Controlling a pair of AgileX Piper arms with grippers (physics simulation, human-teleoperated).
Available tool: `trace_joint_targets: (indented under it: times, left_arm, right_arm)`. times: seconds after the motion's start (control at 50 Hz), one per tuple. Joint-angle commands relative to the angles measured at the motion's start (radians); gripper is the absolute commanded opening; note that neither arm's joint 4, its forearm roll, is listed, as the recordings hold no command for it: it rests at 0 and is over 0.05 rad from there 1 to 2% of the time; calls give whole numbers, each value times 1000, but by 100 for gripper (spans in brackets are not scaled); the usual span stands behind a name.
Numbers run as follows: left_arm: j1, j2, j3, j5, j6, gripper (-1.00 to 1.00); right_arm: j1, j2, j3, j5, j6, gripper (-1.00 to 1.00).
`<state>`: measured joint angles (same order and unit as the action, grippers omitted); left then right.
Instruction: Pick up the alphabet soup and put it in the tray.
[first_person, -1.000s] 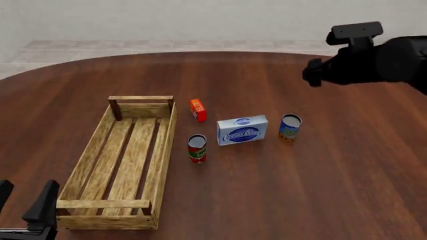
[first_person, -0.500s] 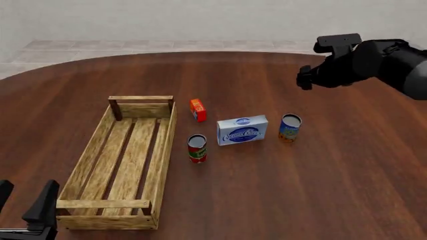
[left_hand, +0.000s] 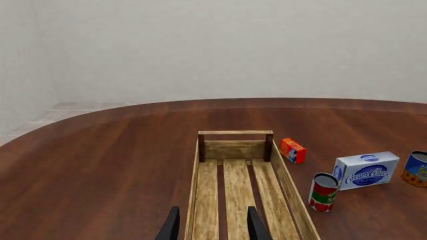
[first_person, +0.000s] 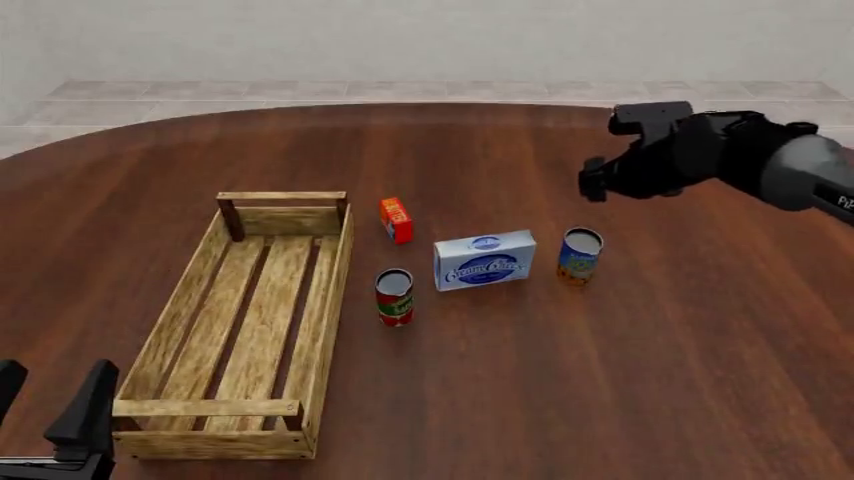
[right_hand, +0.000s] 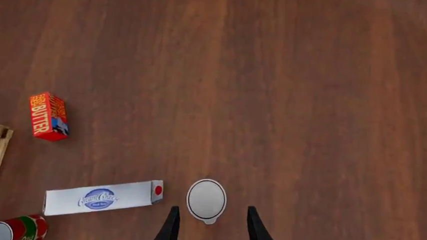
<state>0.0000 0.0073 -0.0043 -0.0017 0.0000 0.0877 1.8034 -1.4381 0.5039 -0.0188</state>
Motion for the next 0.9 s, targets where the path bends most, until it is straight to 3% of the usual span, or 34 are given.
trace_joint_targets:
  times: [0.02,0.9]
  left_arm:
    - [0,0,0,0,0,100]
    - [0,0,0,0,0,100]
  right_arm:
    - [1,41,12,-32,15,100]
    - [12,175,45,-138,53,100]
